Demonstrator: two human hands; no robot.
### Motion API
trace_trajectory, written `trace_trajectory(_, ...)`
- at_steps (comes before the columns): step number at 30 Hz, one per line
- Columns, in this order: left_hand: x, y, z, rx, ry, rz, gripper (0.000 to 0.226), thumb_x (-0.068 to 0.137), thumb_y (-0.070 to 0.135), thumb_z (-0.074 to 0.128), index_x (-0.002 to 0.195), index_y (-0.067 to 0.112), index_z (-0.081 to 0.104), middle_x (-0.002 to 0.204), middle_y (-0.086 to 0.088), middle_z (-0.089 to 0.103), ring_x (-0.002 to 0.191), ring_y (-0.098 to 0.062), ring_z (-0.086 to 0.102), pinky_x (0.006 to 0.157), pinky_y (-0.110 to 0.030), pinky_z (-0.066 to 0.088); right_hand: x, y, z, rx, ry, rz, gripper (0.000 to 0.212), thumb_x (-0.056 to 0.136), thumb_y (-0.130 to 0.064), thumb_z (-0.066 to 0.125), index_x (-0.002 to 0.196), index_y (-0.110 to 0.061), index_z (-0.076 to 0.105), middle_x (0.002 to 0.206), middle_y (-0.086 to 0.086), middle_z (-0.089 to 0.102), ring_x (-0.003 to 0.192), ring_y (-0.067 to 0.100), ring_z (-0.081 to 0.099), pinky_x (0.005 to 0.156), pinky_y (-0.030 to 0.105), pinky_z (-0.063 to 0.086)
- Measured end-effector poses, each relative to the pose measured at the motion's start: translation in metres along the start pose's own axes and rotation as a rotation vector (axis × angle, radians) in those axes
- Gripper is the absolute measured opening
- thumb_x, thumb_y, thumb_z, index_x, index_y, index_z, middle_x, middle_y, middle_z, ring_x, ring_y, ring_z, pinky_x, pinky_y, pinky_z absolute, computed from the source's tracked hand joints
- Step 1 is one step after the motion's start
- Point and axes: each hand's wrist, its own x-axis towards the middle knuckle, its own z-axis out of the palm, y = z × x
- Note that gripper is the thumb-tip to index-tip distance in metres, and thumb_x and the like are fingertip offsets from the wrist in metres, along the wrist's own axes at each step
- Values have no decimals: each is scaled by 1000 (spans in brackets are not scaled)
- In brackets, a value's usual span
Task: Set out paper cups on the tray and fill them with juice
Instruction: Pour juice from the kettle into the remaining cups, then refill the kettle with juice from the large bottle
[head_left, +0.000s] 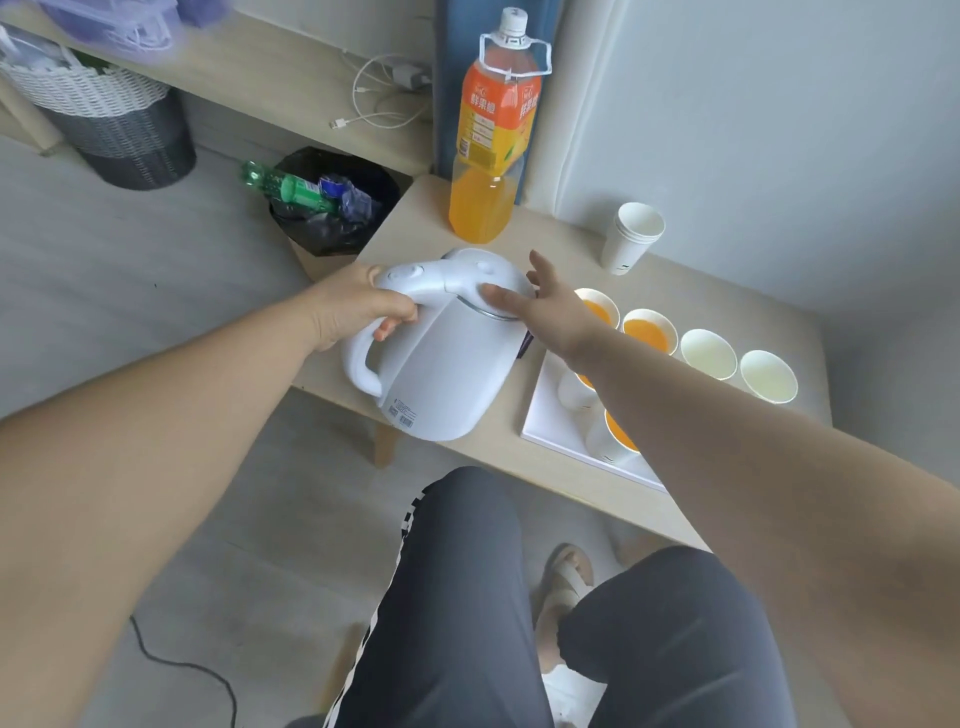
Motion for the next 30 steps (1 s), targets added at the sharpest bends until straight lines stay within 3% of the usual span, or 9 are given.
trace_trajectory(2,4,-1,-2,39,-29,-1,32,51,30,65,71,7,58,55,-6,55,57,-19,51,70,-30,43,5,2,0,-39,19,-6,93,84,-51,65,153,-22,12,155,1,26,138,22,34,83,29,48)
trace_trajectory(5,8,-7,-5,141,-74,-25,39,48,33,64,79,10,63,75,-7,63,73,-18,57,77,-28,42,10,4,0,-362,93,-52,90,81,-57,64,151,-19,22,151,4,32,141,26,22,112,38,26)
trace_trajectory(9,16,-24,-9,256,26,-34,34,72,13,69,105,7,63,94,-7,63,85,-20,56,75,-30,41,12,2,0,-230,55,-31,96,76,-46,76,150,-16,23,145,4,28,128,23,42,68,22,47)
trace_trajectory(14,12,-21,2,546,281,16,51,85,5,59,133,15,44,126,-11,46,112,-31,48,83,-36,40,17,6,11,-148,66,41,116,66,-50,82,152,-15,13,152,6,22,127,31,46,92,41,50)
trace_trajectory(17,-3,-10,20,705,367,136,68,84,9,53,145,28,29,148,-5,25,133,-31,27,103,-42,36,17,8,18,26,40,95,123,58,-48,86,151,-11,14,141,6,43,104,30,54,76,35,49)
trace_trajectory(19,-9,-5,35,772,301,173,69,85,17,54,146,31,26,153,-4,15,143,-29,10,114,-45,20,16,10,18,123,43,111,107,63,-42,85,145,-5,26,125,6,53,94,24,52,67,29,47)
trace_trajectory(21,-10,-4,42,882,232,140,71,87,29,54,148,36,18,157,-3,4,146,-29,-10,117,-51,-2,15,13,21,242,45,137,78,74,-36,79,134,-5,40,120,3,57,98,20,56,81,34,53)
trace_trajectory(24,-4,-6,32,968,192,146,75,87,32,54,149,38,12,160,-1,-2,145,-28,-18,115,-54,-8,8,14,27,384,27,167,40,85,-31,69,115,-15,48,112,-2,57,107,19,55,100,36,48)
trace_trajectory(30,-6,-14,22,964,260,236,66,89,14,48,148,32,25,159,-6,10,147,-30,-5,116,-51,-1,-3,11,34,467,25,169,50,94,-32,58,138,-13,42,121,-2,48,113,16,48,98,31,47)
